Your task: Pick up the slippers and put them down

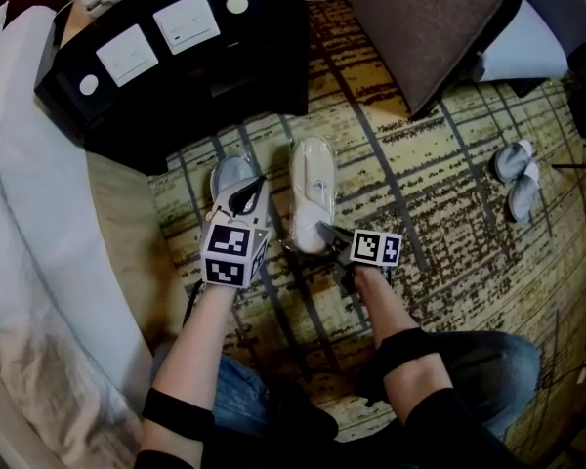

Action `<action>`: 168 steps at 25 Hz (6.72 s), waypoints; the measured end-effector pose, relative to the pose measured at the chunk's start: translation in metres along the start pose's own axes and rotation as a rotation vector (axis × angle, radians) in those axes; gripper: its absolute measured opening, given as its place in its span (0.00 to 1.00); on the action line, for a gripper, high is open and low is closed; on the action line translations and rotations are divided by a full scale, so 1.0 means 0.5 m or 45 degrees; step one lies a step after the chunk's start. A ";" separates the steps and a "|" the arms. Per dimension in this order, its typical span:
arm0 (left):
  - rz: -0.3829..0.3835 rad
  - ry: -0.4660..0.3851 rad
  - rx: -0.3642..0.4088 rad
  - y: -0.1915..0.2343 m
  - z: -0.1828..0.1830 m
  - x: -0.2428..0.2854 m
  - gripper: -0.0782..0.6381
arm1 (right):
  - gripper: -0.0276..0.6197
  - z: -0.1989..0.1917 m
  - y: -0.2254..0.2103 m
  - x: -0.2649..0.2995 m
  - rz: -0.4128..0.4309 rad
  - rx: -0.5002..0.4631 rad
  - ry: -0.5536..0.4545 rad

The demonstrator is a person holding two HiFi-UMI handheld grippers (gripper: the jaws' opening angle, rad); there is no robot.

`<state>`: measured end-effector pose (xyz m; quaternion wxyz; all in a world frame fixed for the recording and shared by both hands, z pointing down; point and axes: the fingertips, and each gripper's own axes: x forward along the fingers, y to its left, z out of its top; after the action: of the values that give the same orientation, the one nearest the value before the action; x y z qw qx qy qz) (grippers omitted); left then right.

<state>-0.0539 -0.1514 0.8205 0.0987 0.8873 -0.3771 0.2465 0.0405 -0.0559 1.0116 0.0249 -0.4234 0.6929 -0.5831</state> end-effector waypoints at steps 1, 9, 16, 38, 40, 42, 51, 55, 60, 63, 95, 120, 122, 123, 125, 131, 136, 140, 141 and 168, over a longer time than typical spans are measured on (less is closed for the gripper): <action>0.005 -0.002 0.003 0.004 -0.001 0.001 0.11 | 0.24 0.001 0.013 -0.004 0.016 -0.010 0.003; 0.047 -0.018 -0.045 0.033 0.003 0.000 0.11 | 0.24 0.018 0.107 -0.012 0.095 -0.133 0.071; 0.028 -0.020 -0.077 0.033 0.037 -0.024 0.11 | 0.24 0.038 0.174 -0.005 0.108 -0.184 0.123; 0.023 -0.145 -0.127 0.124 0.180 -0.177 0.11 | 0.23 0.143 0.377 0.080 -0.013 -0.217 0.127; 0.024 -0.138 -0.118 0.127 0.179 -0.178 0.11 | 0.23 0.158 0.368 0.094 -0.024 -0.195 0.127; 0.038 -0.126 -0.100 0.134 0.172 -0.166 0.11 | 0.23 0.180 0.361 0.115 -0.014 -0.191 0.132; 0.108 -0.075 -0.072 0.176 0.147 -0.056 0.11 | 0.23 0.314 0.368 0.227 0.107 -0.254 0.098; 0.125 -0.068 -0.083 0.184 0.143 -0.022 0.11 | 0.23 0.362 0.361 0.252 0.122 -0.288 0.069; 0.154 -0.070 -0.112 0.199 0.136 0.011 0.11 | 0.23 0.423 0.350 0.287 0.111 -0.311 0.014; 0.167 -0.062 -0.131 0.207 0.126 0.030 0.11 | 0.24 0.445 0.338 0.313 0.093 -0.321 0.001; 0.290 0.041 -0.205 0.282 0.016 0.095 0.11 | 0.36 0.567 0.215 0.419 -0.252 -0.343 -0.274; 0.275 0.161 -0.390 0.149 0.318 -0.249 0.11 | 0.05 0.514 0.520 -0.017 -0.481 -0.697 -0.062; 0.271 0.167 -0.391 0.135 0.393 -0.321 0.11 | 0.05 0.518 0.594 -0.090 -0.473 -0.688 -0.045; 0.270 0.168 -0.393 0.128 0.430 -0.358 0.11 | 0.05 0.523 0.636 -0.126 -0.464 -0.687 -0.040; 0.265 0.165 -0.395 0.111 0.503 -0.431 0.11 | 0.05 0.538 0.731 -0.197 -0.437 -0.715 -0.035; 0.257 0.140 -0.390 0.044 0.708 -0.677 0.11 | 0.05 0.544 1.009 -0.430 -0.377 -0.795 -0.030; 0.278 0.102 -0.357 -0.002 0.844 -0.879 0.11 | 0.05 0.504 1.205 -0.610 -0.328 -0.879 -0.042; 0.293 0.053 -0.332 -0.021 0.923 -1.004 0.11 | 0.05 0.486 1.313 -0.737 -0.309 -0.891 -0.105; 0.299 0.041 -0.326 -0.023 0.932 -1.030 0.11 | 0.05 0.481 1.331 -0.765 -0.310 -0.885 -0.122; 0.522 0.009 -0.398 -0.246 0.954 -1.214 0.11 | 0.05 0.453 1.293 -1.109 -0.233 -1.037 -0.064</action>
<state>-0.1533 0.1387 0.1013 0.1841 0.7654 -0.5822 0.2033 0.1547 0.0823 0.1486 -0.1797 -0.4725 0.8256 -0.2507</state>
